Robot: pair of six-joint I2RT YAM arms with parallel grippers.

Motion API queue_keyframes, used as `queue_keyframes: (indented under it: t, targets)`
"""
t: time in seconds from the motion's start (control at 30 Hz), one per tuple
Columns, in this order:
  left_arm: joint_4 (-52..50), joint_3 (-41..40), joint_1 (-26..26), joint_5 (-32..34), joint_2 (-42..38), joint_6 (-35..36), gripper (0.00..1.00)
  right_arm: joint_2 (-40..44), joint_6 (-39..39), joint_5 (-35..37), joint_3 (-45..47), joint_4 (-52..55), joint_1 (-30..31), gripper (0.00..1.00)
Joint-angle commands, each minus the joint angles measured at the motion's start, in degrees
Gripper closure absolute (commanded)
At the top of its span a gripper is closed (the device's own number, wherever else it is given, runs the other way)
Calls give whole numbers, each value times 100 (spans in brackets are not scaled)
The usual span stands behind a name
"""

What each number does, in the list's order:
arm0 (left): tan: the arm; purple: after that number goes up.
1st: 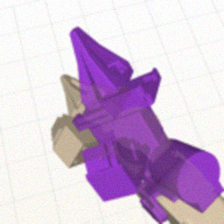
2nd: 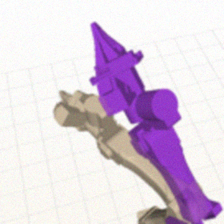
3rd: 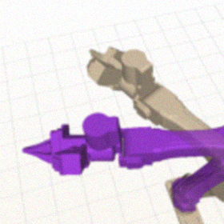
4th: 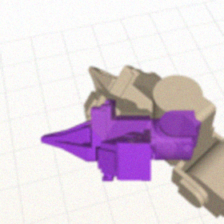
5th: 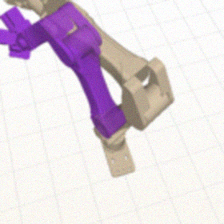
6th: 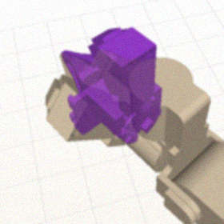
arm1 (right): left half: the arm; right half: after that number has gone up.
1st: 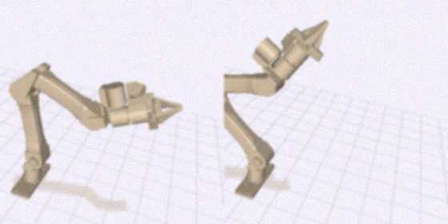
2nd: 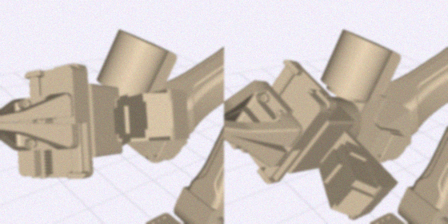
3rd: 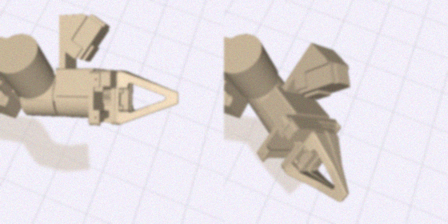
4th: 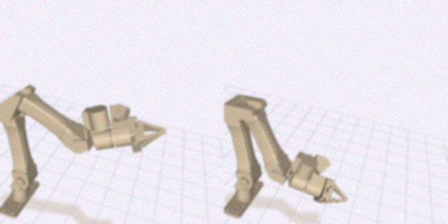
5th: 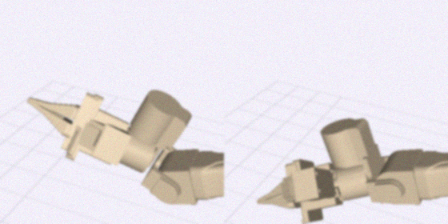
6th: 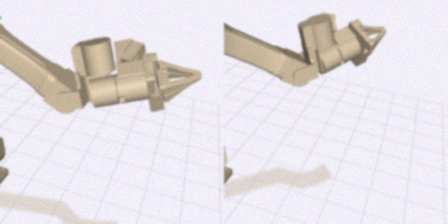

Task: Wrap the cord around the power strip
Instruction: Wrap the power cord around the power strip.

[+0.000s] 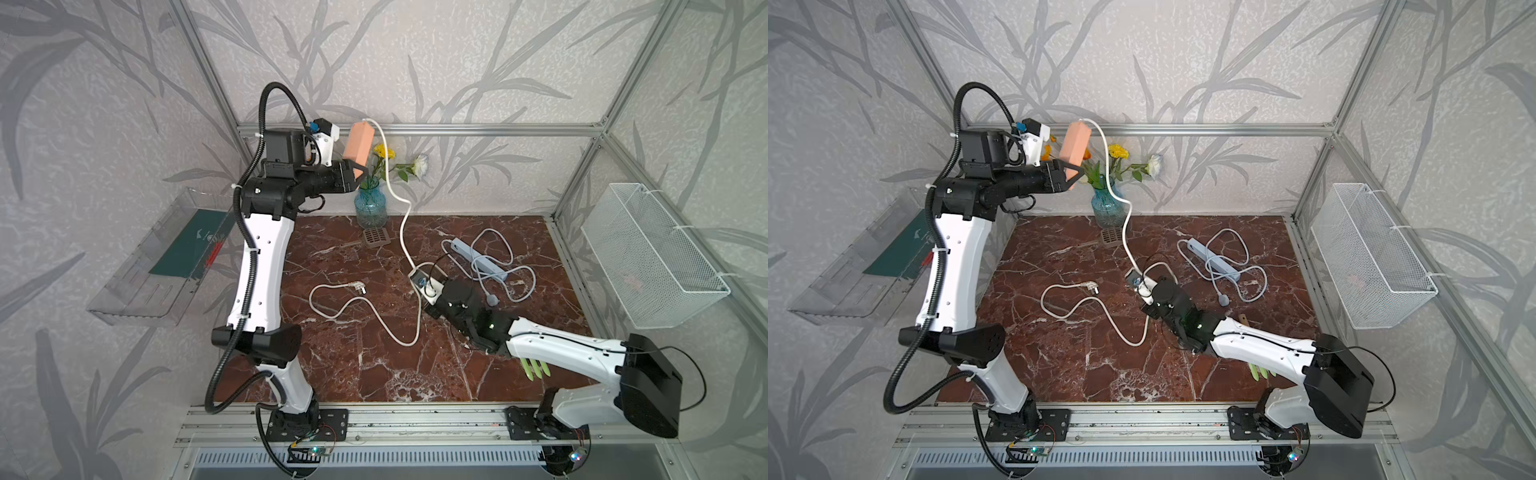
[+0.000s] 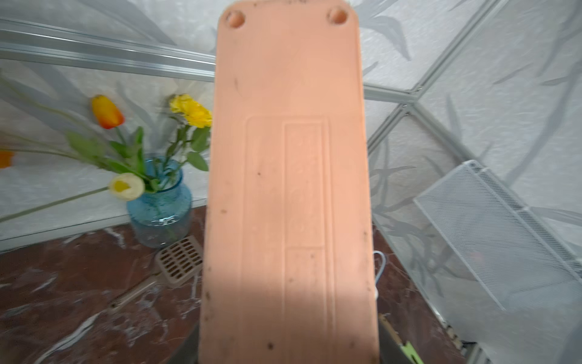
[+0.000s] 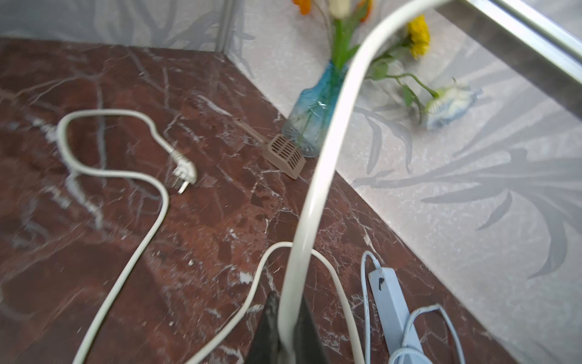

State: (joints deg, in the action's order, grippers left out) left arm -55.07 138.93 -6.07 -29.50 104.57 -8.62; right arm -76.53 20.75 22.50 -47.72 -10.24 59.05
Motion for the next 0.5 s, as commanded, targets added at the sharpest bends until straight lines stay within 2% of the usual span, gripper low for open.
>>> queue_keyframes:
  t: [0.0,0.07,0.2,0.33,0.4,0.47]
  targets:
    - [-358,308,-7,1420,585,1050,100,602,1395,165,388,1410,822,100]
    - [-565,189,-127,1618,853,1407,100,1202,1869,213,517,1472,1110,100]
    - [-755,-487,-549,1483,1110,2232,100,2443,2176,-75,199,1233,1148,100]
    - [-1008,-1115,-1154,739,1114,3042,100,2453,2733,-10,-501,960,1120,100]
    - [-1080,-1480,-1465,341,995,3490,100,2319,2823,-229,-732,898,884,100]
    - [-1139,-1879,-1782,250,873,3788,100,2178,2634,-574,-960,937,436,100]
